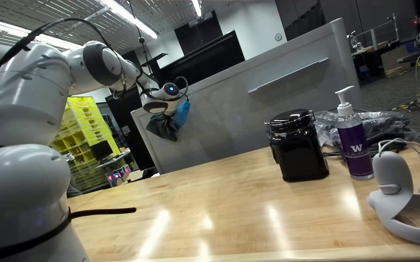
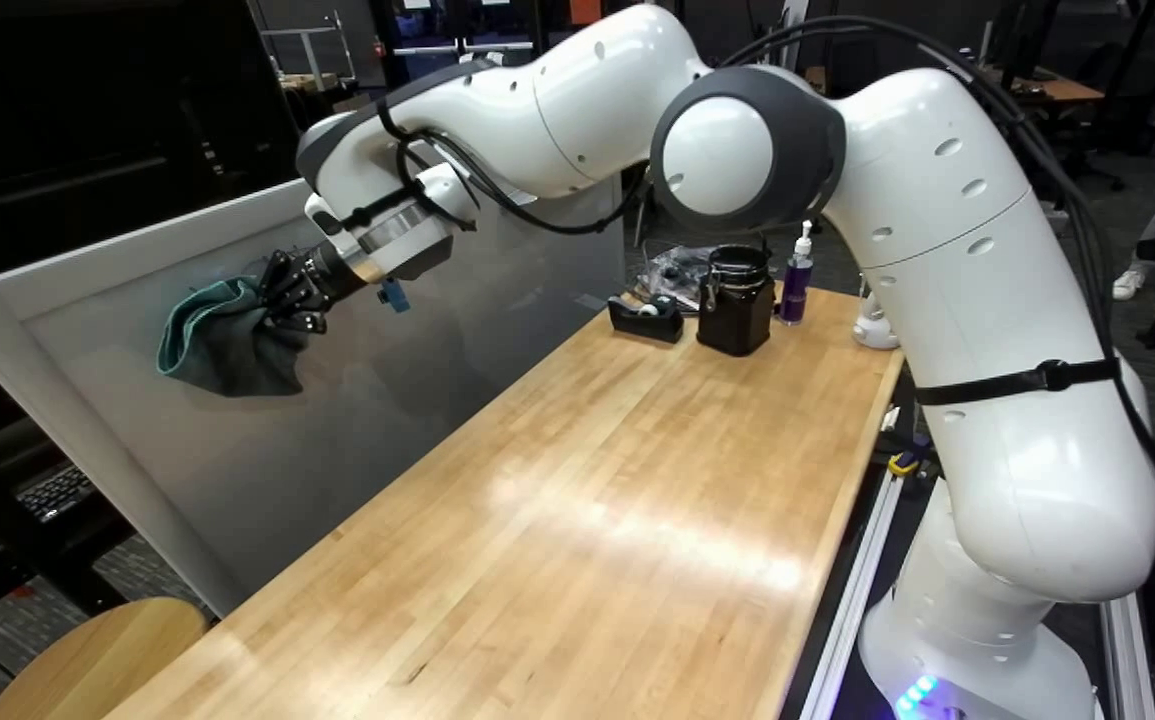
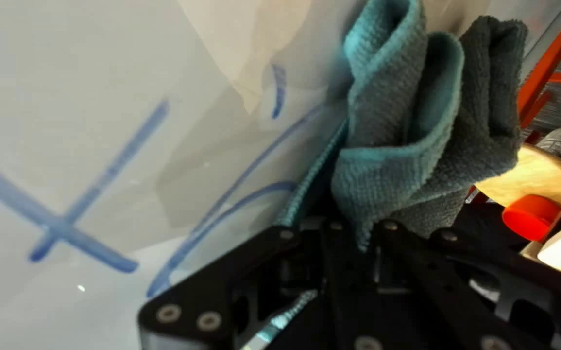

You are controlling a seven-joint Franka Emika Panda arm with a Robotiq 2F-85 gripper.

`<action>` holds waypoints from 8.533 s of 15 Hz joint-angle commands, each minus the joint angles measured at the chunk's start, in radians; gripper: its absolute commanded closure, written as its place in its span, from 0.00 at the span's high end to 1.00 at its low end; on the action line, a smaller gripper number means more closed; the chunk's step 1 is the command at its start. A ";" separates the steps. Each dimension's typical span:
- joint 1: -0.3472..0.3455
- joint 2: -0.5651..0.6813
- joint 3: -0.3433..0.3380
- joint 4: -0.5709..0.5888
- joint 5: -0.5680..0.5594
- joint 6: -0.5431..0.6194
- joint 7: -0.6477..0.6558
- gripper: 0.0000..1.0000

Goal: Use the green towel to erase the writings on the white board

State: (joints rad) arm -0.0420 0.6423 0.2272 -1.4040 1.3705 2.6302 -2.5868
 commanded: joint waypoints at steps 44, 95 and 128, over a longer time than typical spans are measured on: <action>0.111 0.205 0.051 0.263 -0.164 0.207 -0.015 0.02; 0.582 0.310 -0.393 0.481 0.142 0.885 0.589 0.02; 0.757 0.287 -1.061 0.058 0.380 0.681 0.704 0.02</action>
State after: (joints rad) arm 0.7012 0.9326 -0.8272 -1.3343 1.7311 3.3540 -1.8689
